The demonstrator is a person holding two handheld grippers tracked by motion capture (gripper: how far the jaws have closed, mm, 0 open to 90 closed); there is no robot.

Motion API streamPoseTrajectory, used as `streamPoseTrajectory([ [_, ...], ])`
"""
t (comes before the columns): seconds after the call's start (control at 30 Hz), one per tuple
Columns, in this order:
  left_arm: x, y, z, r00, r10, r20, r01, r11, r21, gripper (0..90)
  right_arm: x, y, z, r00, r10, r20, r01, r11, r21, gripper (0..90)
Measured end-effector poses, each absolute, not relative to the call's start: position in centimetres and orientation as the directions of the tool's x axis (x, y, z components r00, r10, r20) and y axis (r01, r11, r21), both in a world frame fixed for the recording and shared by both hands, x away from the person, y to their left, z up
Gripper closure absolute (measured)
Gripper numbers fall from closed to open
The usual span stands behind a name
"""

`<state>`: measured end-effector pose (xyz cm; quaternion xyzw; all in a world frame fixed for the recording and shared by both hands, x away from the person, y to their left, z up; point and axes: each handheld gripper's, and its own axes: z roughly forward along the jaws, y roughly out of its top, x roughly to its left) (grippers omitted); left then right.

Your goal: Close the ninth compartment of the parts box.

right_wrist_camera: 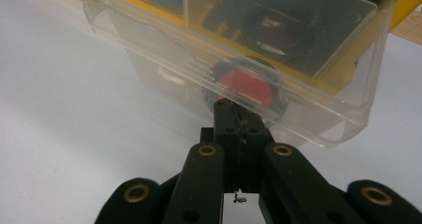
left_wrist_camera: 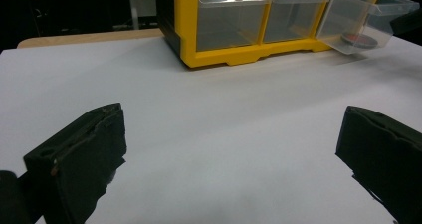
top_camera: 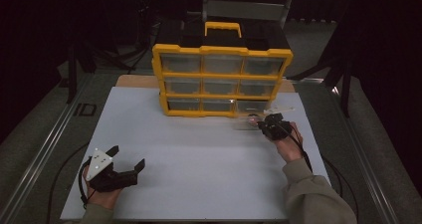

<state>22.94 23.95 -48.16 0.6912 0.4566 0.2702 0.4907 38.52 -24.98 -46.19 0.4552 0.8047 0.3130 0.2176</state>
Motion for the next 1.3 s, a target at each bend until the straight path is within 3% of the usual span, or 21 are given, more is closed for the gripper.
streamPoseTrajectory([
  [1.3,22.9,23.9,-48.1,0.441,0.895,-0.07,0.361,-0.106,0.927,0.1,40.1,-24.8,-46.3,-0.437,0.898,-0.046,0.621,0.339,0.707,89.8],
])
